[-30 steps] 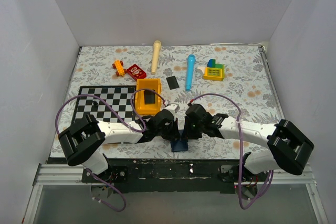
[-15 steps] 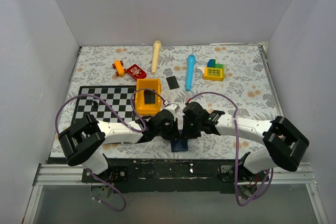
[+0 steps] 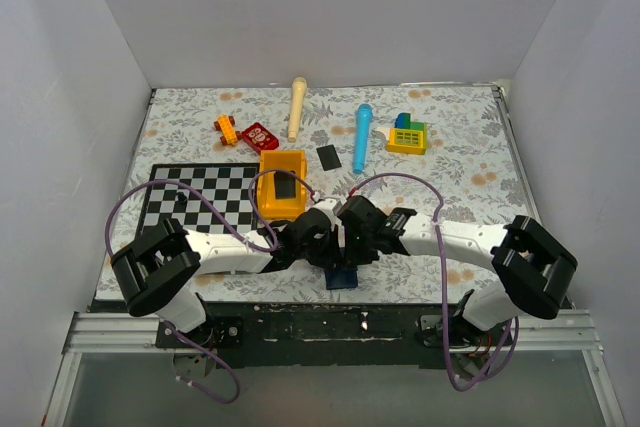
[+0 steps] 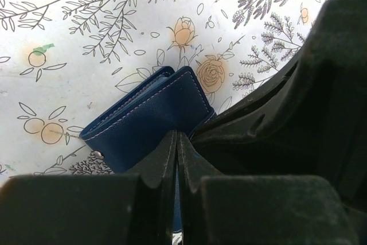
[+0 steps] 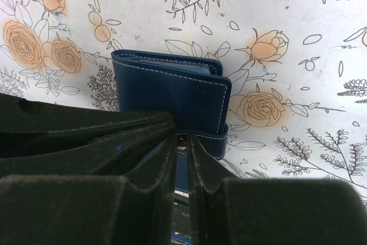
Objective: Put the credit cards into the card holder
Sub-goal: Close the card holder at the center of the board.
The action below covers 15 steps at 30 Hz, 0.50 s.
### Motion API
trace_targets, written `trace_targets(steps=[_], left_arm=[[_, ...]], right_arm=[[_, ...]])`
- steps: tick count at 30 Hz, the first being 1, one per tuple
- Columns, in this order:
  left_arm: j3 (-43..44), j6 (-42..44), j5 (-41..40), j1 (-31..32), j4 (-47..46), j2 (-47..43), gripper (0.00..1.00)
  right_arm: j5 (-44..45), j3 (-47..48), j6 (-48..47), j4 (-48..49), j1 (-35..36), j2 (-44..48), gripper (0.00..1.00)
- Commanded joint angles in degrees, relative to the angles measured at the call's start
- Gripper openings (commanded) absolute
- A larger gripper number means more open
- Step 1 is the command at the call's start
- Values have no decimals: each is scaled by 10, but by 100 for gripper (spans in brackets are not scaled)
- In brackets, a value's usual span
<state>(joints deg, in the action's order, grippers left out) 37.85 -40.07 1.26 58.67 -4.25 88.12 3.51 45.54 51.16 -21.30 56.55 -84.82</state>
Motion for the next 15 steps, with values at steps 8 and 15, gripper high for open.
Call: trace_targets(steps=[8,15], left_arm=[[-13,0,-5,0,20,6,0],[42,18,-68,-1,107,-66,0]], right_arm=[[50,-30,22,-41,35,-58,18],[110,-26,-26,-1,34,115,26]])
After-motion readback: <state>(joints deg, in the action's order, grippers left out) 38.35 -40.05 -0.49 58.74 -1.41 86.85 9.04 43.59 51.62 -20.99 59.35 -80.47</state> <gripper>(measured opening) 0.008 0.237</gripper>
